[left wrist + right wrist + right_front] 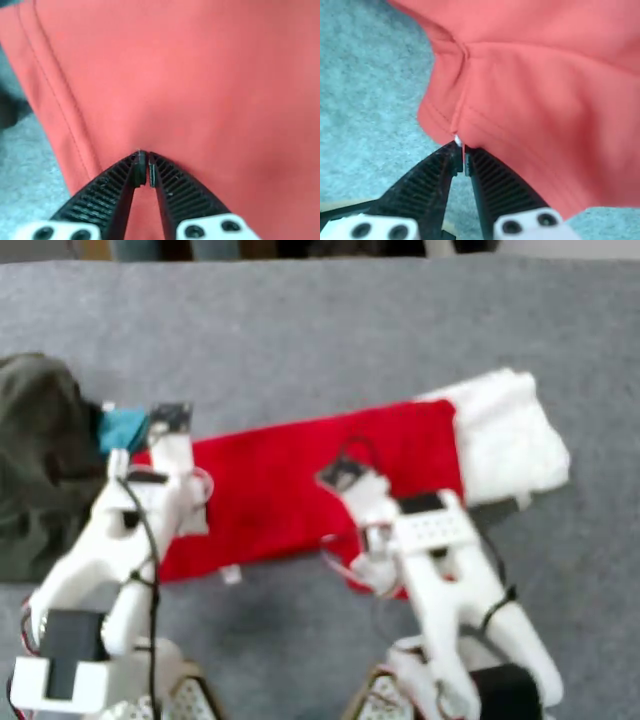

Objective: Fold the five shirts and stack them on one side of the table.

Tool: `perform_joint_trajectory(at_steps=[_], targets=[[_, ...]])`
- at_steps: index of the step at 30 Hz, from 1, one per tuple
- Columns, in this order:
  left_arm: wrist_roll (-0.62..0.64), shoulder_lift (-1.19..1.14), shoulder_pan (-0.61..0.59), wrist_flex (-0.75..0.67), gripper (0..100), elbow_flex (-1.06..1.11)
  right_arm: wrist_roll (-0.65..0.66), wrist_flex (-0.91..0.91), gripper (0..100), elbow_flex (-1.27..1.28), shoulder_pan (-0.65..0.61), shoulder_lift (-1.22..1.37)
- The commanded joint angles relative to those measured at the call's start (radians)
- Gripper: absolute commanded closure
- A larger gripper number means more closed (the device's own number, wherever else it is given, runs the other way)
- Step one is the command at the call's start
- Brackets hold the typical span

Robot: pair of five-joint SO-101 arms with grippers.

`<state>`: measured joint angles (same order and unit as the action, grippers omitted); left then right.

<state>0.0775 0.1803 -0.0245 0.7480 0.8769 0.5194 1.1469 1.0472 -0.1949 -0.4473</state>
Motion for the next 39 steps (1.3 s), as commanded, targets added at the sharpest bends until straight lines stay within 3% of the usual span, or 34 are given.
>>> perform_joint_trajectory(at_steps=[1,6,11,23,29,39], targets=[[0.005,-0.003,0.004,-0.012,95,-0.067,0.0,0.0,98.4,-0.01,-0.011,-0.03],[0.0,0.006,-0.005,0.003,95,-0.093,0.084,0.238,98.4,-0.186,0.055,-0.099],[0.002,-0.003,-0.059,0.008,97,-0.12,0.083,0.259,98.4,-0.305,0.103,-0.162],[0.002,-0.011,-0.096,-0.014,97,-0.096,0.048,-0.19,98.4,0.007,0.049,0.088],[0.002,-0.035,-0.102,-0.112,97,-0.045,0.048,-0.091,98.4,0.012,-0.071,0.131],[0.005,-0.035,-0.105,-0.112,97,-0.039,0.055,0.117,98.0,-0.074,0.02,-0.148]])
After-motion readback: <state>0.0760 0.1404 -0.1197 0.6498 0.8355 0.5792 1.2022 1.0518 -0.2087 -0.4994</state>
